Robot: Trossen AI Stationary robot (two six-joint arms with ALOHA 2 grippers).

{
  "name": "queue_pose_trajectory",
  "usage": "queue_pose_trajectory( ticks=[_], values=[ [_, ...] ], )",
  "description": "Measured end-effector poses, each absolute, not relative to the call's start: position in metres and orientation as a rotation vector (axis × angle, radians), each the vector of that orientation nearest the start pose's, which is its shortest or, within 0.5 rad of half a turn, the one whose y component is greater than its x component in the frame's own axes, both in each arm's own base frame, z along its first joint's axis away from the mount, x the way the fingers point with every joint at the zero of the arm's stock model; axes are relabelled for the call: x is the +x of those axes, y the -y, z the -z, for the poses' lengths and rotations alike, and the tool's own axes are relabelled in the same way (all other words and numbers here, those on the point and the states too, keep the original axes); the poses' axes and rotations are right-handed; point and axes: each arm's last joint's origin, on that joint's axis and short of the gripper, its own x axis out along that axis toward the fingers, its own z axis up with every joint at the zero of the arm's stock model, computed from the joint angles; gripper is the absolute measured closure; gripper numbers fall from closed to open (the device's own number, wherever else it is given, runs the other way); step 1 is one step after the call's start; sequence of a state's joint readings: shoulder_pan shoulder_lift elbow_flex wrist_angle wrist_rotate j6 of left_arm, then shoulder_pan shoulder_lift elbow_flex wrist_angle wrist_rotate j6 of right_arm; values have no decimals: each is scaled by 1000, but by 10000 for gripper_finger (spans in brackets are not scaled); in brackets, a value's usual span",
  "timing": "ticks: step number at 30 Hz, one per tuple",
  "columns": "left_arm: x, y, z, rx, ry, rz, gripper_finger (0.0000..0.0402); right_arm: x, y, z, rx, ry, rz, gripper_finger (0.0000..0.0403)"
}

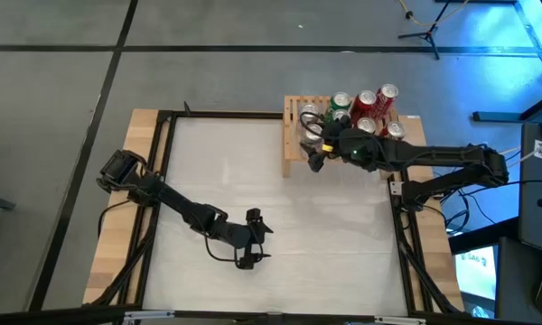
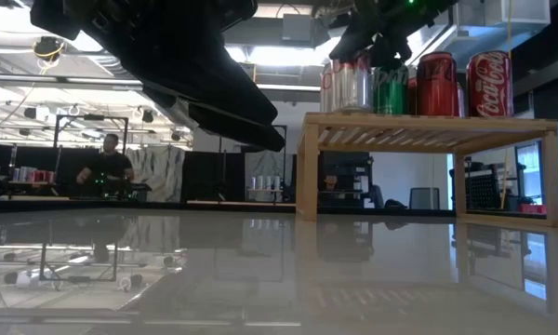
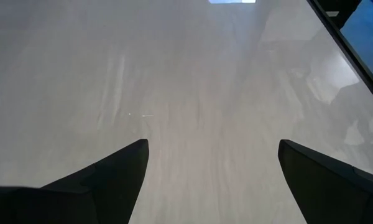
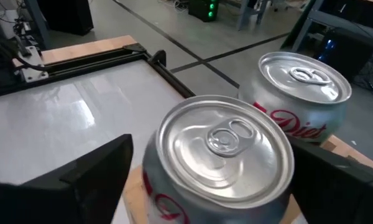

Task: Place canned beverage on shelf
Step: Put the silver soda can on the shelf aligned with the other silver soda can, then return to Home Position

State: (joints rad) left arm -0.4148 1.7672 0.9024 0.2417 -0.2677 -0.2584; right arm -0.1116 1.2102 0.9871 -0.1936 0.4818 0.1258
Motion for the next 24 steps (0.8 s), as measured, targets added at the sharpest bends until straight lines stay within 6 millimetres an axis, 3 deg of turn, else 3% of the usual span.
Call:
queue_pose_trajectory(
  ticks=[3, 9, 18, 24],
  values=[
    [327, 136, -159, -42, -600, 65, 54, 261, 43, -318, 45, -372, 611, 8],
    [327, 136, -159, -42, -600, 65, 54, 261, 43, -322, 40, -374, 614, 38],
    [327, 136, -159, -42, -600, 65, 54, 254, 40, -369, 53, -399, 536, 51],
    [326, 138, -159, -53, -599, 67, 54, 232, 16, -389, 40, -361, 463, 51]
  ],
)
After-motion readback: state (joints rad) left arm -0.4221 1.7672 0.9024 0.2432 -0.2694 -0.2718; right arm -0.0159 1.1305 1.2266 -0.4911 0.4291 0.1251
